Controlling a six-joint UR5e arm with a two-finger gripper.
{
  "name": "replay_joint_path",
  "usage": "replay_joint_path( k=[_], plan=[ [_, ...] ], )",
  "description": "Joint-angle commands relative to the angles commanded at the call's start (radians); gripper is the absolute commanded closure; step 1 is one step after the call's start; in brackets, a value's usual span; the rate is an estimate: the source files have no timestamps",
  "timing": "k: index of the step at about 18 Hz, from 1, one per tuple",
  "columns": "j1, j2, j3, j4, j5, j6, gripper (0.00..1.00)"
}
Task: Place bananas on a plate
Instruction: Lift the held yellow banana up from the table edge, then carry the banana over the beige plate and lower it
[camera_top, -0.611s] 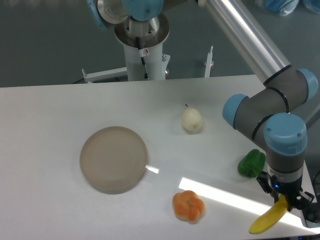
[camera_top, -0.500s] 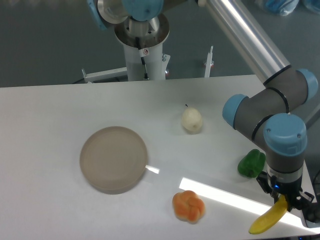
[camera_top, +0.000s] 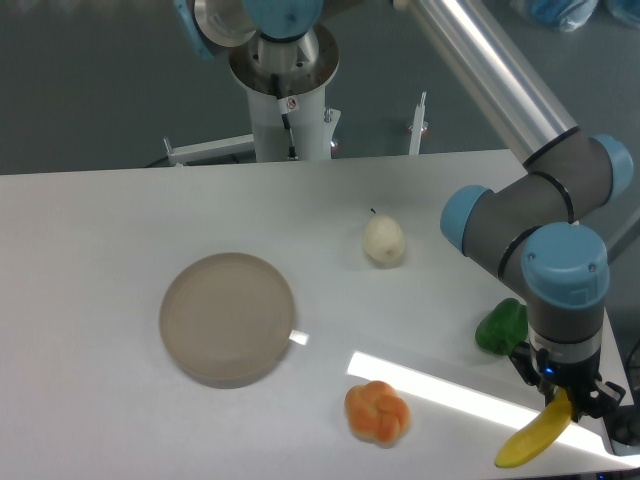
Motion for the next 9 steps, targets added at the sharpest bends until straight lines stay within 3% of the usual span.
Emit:
replay_joint_path(
  k=[5, 8, 9],
  plan=[
    [-0.043, 0.112, -0.081, -0.060, -0.032, -0.078, 0.67],
    [-0.066, 0.222, -0.208, -0.106, -0.037, -0.146, 0.67],
    [-0.083, 0.277, -0.286, -0.133, -0.060, -0.224, 0.67]
  ],
)
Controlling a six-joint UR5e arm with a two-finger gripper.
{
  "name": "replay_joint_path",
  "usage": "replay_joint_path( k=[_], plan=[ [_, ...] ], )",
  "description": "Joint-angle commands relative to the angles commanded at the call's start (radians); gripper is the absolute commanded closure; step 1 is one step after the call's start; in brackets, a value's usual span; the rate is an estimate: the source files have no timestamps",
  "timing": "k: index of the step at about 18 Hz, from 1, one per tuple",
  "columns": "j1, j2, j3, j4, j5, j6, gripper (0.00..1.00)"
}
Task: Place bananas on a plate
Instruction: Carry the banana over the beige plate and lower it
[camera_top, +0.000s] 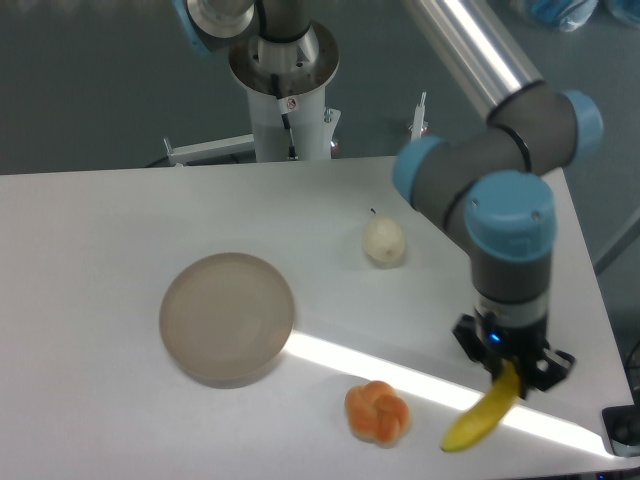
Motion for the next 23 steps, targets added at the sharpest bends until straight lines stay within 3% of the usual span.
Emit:
replay_joint_path(
  k=[1, 3, 8, 11, 16, 23],
  plan=[
    [-0.008, 0.043, -0.068, -0.002, -0.067, -0.081, 0.67],
    [-0.019, 0.076, -0.128, -0.011, -0.135, -0.174, 0.67],
    [-0.110, 0.161, -0.341, 0.001, -0.138, -0.300, 0.67],
    [-0.163, 0.186, -0.433, 0.049, -0.131, -0.323, 0.67],
    [-0.252, 0.140, -0.507, 0.188, -0.126, -0.432, 0.67],
    [-0.308, 0.073, -0.531, 0.254, -0.083, -0.466, 0.67]
  ],
)
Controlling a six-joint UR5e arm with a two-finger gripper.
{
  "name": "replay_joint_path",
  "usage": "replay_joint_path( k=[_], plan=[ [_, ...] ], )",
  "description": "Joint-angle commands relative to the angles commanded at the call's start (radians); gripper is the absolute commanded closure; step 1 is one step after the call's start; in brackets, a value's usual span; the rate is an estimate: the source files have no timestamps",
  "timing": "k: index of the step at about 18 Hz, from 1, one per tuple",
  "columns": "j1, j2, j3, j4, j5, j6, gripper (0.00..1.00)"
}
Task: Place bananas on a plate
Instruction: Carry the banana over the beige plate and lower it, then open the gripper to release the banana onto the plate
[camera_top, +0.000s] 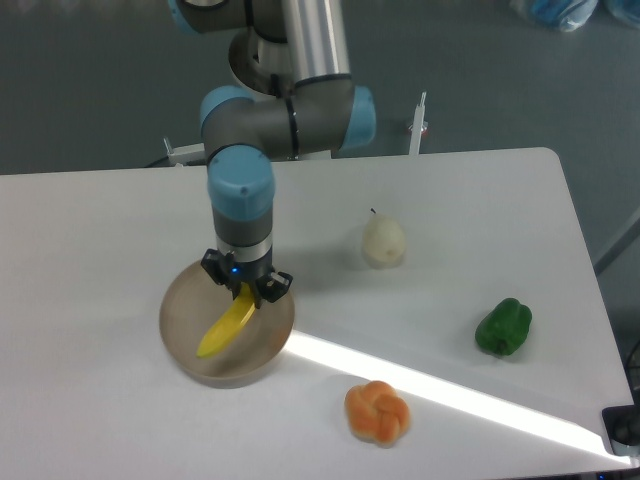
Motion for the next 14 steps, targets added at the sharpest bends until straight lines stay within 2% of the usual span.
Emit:
replay_joint_path(
  k=[14],
  plan=[
    [-0.006, -0.055, 0.018, 0.009, 0.003, 0.002, 0.67]
  ],
)
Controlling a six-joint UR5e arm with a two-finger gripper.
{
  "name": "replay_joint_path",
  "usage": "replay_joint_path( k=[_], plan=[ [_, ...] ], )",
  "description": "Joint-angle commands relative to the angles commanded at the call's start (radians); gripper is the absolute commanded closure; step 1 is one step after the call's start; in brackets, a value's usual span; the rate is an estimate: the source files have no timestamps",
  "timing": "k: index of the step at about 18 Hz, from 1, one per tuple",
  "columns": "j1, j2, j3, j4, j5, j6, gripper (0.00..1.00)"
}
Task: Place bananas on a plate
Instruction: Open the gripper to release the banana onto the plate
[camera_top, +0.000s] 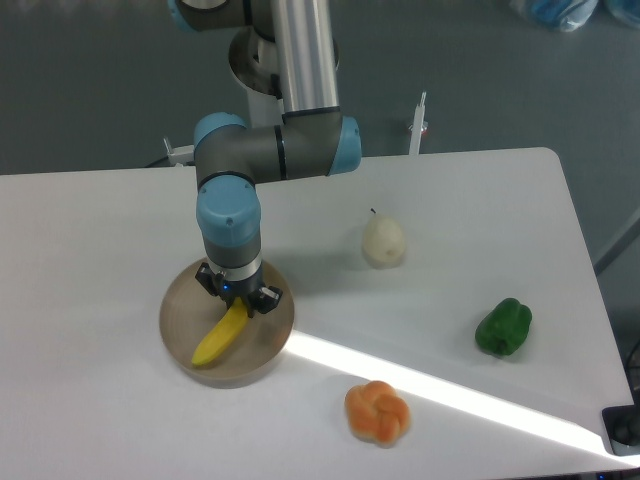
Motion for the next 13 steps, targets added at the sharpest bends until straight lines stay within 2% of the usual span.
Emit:
replay_joint_path(
  k=[4, 10, 11, 13],
  plan=[
    [-0.002, -0.003, 0.002, 0.000, 0.020, 0.006, 0.66],
    [-0.002, -0.003, 0.006, 0.000, 0.018, 0.008, 0.42],
    [-0.002, -0.002, 0.006, 0.000, 0.020, 0.008, 0.28],
    [0.000, 0.006, 0.017, -0.002, 0.018, 0.008, 0.14]
  ],
)
